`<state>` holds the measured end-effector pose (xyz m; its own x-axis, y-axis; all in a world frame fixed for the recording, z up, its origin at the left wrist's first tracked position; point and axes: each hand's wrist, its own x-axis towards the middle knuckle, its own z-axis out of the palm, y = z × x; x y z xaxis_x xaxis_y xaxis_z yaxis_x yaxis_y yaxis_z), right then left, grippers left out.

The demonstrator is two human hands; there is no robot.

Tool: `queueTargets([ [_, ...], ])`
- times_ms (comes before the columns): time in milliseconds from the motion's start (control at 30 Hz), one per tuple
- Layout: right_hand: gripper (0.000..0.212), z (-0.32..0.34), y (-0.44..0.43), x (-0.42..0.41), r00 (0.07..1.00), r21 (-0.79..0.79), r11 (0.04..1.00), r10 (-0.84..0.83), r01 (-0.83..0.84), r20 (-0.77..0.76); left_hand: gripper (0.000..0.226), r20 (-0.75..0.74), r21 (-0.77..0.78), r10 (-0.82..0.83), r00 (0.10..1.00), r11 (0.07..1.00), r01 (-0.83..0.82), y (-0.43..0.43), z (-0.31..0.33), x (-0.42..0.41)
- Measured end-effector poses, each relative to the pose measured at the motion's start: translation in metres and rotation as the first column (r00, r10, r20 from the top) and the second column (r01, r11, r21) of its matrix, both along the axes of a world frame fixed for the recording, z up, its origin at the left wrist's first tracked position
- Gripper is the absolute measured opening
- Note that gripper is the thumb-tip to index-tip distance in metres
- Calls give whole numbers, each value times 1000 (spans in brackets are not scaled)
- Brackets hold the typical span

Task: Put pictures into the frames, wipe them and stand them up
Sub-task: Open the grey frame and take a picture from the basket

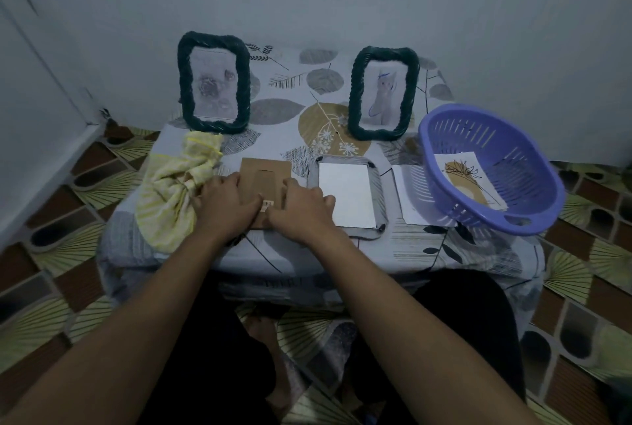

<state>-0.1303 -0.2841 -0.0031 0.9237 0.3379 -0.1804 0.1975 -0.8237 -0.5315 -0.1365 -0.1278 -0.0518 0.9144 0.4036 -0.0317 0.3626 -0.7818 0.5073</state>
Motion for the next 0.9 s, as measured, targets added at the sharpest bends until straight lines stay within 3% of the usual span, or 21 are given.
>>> queueTargets([
  [133,33,-6,-5,2,996,-42,998,56,-53,73,73,23,43,-8,1000,999,7,-8,4,-5],
  [233,35,-10,-13,3,993,31,996,78,-81,90,49,139,48,-6,990,999,0,-18,7,-7],
  [433,31,-6,-43,11,979,166,986,-38,5,198,23,302,34,-111,947,994,106,-45,18,4],
  [533,31,-8,-67,21,960,160,984,-114,75,254,24,337,0,-218,916,973,231,-65,25,11],
  [700,37,-24,-112,35,929,86,979,-205,187,307,30,208,-50,-328,921,937,345,-91,26,26],
  [900,43,-37,-143,43,944,-36,990,-117,135,308,67,-45,75,-385,922,919,387,-105,19,47],
])
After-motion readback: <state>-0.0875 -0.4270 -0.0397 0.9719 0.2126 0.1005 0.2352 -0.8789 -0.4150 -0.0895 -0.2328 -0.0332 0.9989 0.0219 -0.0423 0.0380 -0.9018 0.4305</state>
